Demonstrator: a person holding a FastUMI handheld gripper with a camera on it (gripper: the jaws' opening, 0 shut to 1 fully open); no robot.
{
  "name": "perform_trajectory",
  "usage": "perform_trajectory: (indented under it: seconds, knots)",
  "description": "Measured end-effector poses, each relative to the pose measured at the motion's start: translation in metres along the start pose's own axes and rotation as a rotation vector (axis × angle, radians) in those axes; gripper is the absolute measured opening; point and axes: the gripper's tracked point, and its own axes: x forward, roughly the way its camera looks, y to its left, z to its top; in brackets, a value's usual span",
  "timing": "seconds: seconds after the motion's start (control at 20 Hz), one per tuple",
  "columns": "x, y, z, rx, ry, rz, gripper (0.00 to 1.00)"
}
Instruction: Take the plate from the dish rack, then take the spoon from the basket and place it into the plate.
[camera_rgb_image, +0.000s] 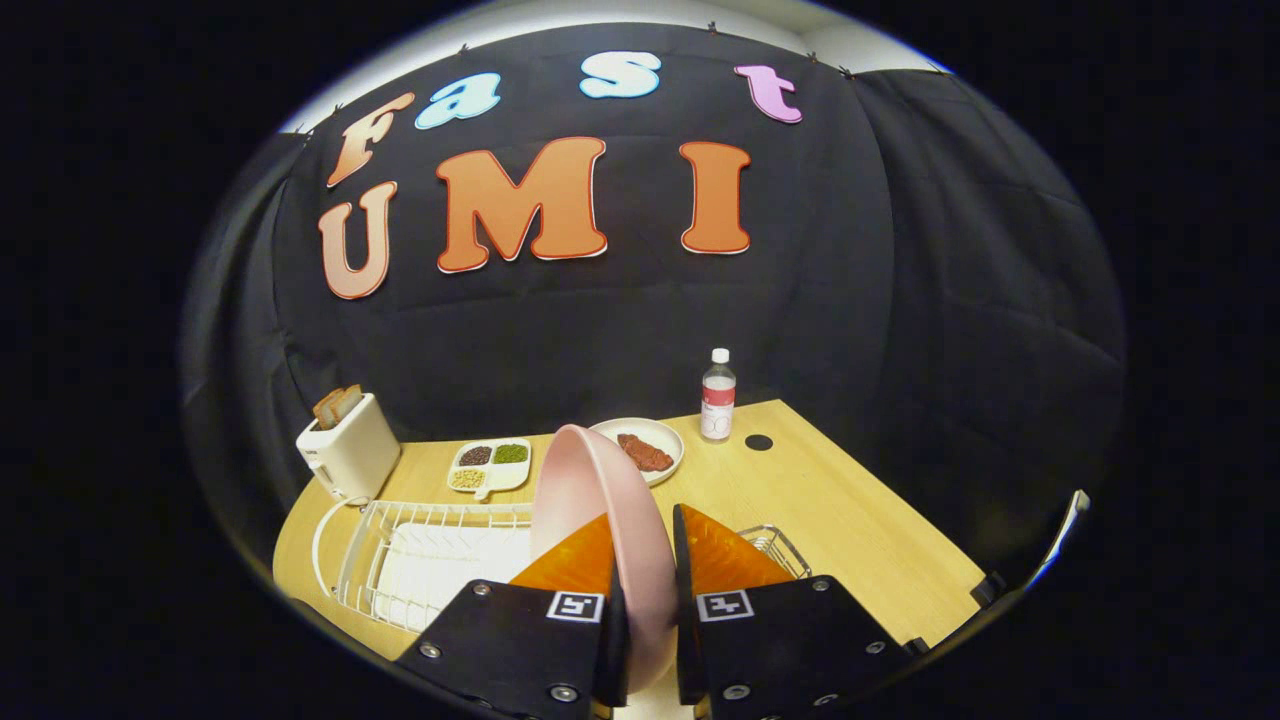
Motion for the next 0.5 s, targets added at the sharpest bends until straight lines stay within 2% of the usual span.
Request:
perform_trajectory:
  seconds: [0.5]
  knots:
    - [-0.088,0.027,-0.094,0.153,0.164,0.113,0.2]
